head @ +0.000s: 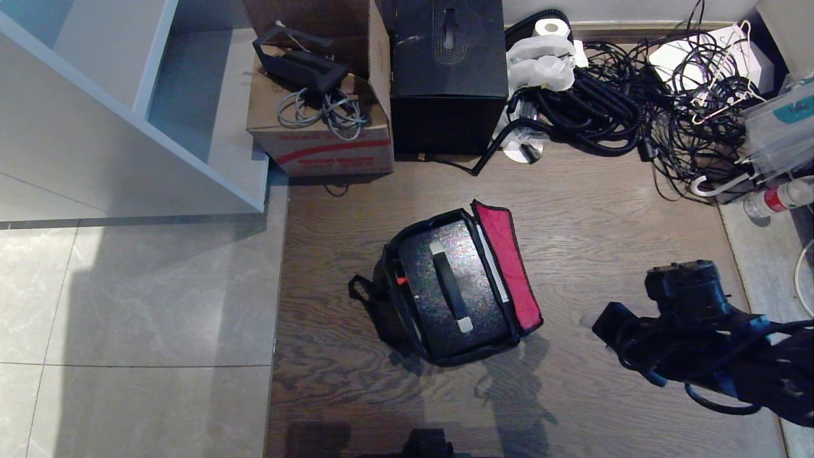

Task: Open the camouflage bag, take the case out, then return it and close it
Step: Close the top of the storage box

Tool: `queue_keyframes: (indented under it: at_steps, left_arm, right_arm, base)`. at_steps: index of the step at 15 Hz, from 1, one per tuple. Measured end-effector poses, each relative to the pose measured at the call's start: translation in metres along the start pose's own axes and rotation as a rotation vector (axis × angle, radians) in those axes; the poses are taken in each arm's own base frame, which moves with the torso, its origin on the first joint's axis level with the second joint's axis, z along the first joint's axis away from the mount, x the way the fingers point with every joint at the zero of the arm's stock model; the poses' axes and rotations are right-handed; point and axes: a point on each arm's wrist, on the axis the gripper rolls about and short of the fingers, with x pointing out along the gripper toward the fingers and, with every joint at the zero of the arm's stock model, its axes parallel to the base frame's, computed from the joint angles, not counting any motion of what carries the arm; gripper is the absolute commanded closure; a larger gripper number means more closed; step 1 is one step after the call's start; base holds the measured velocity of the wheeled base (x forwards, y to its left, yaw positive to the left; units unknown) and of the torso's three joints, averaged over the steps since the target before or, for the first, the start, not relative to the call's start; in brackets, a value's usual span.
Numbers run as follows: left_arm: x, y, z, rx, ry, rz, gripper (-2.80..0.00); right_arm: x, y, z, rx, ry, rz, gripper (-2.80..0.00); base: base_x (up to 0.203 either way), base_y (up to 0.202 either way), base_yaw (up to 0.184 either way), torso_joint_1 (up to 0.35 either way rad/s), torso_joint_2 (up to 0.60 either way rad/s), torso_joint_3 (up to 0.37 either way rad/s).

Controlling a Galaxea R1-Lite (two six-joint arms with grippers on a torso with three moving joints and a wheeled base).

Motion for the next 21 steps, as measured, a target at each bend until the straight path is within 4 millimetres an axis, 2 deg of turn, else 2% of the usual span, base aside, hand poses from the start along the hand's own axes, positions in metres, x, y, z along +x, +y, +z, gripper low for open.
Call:
queue_keyframes:
  at_steps: [2, 7, 9, 12, 14, 15, 17, 21]
  left_arm:
    - [0.0, 0.0, 0.0, 0.0, 0.0, 0.0, 0.0]
    - [0.0, 0.0, 0.0, 0.0, 0.0, 0.0, 0.0]
    - [0.0, 0.0, 0.0, 0.0, 0.0, 0.0, 0.0]
    - [0.0, 0.0, 0.0, 0.0, 0.0, 0.0, 0.0]
    - [0.0, 0.0, 0.0, 0.0, 0.0, 0.0, 0.0]
    - [0.0, 0.0, 0.0, 0.0, 0.0, 0.0, 0.0]
    - [0.0, 0.0, 0.0, 0.0, 0.0, 0.0, 0.0]
    - [0.0, 0.0, 0.0, 0.0, 0.0, 0.0, 0.0]
  right_arm:
    - [-0.028, -0.008, -0.002, -0.047, -0.019, 0.033, 0.0]
    - [-0.114, -0.04, -0.009, -0.294, -0.115, 0.133, 0.0]
    - [-0.151, -0.062, -0.016, -0.414, -0.156, 0.18, 0.0]
    - [-0.192, -0.102, -0.04, -0.594, -0.236, 0.179, 0.0]
    - [-0.196, -0.131, -0.067, -0.7, -0.275, 0.111, 0.0]
    - [-0.195, -0.139, -0.075, -0.744, -0.324, 0.102, 0.0]
    - [-0.197, -0.147, -0.085, -0.8, -0.446, 0.115, 0.0]
    - [-0.203, -0.157, -0.097, -0.79, -0.609, 0.159, 0.0]
  base:
    - [0.0, 0.0, 0.0, 0.0, 0.0, 0.0]
    - [0.0, 0.0, 0.0, 0.0, 0.0, 0.0]
    - [0.0, 0.0, 0.0, 0.0, 0.0, 0.0]
    - [0.0, 0.0, 0.0, 0.0, 0.0, 0.0]
    - [0.0, 0.0, 0.0, 0.0, 0.0, 0.0]
    - [0.0, 0.0, 0.0, 0.0, 0.0, 0.0]
    - [0.0, 0.0, 0.0, 0.0, 0.0, 0.0]
    - [0.0, 0.0, 0.0, 0.0, 0.0, 0.0]
